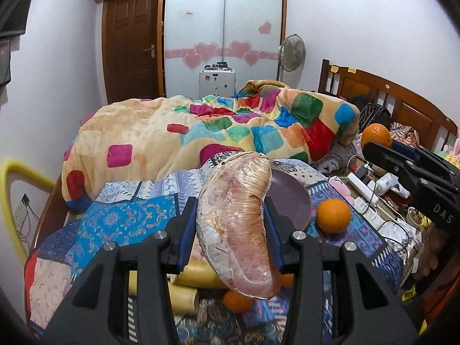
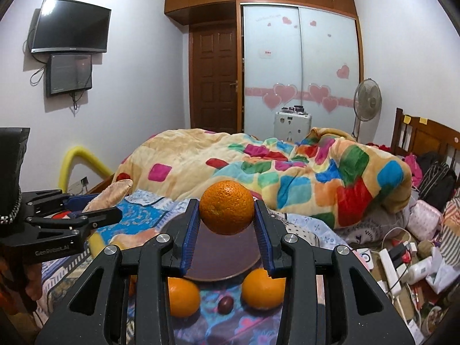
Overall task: Organize fruits
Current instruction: 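Lower the pomelo segment onto the purple plate with the left gripper while the right places the orange there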
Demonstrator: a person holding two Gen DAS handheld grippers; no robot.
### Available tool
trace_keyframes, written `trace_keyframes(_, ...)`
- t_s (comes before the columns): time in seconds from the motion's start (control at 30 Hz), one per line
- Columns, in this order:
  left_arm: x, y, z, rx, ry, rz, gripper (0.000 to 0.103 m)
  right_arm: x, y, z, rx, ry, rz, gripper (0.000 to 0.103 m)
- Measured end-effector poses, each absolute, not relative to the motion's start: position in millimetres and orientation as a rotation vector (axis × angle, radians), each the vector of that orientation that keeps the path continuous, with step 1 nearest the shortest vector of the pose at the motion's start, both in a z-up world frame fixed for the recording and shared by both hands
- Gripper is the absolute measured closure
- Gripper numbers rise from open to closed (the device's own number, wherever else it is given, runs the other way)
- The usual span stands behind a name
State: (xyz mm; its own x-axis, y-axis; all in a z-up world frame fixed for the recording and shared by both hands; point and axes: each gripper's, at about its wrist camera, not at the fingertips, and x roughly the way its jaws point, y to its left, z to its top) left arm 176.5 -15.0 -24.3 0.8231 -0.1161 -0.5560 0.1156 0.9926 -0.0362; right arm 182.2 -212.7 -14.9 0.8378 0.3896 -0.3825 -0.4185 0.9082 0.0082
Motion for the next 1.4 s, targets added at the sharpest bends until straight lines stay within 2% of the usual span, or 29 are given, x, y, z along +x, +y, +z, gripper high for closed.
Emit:
trace_keyframes(0.57, 281.0, -23.8, -62.7, 0.013, 0.742, -0.079, 0.059, 260.0, -203.3, -58.4, -0.143, 0.528, 0.396, 0.069)
trace_keyframes(1.0, 342.3, -26.4, -95.6, 0.041, 0.953, -0.074, 0.059, 315.6, -180.4, -87.8, -0.235, 0.755, 0.445, 0.068)
trace_keyframes(1.4, 346.2, -30.3, -84.3, 0.068, 0.931, -0.08, 0.058, 328.1, -165.5, -99.0, -0.286, 0.869, 0.496, 0.066)
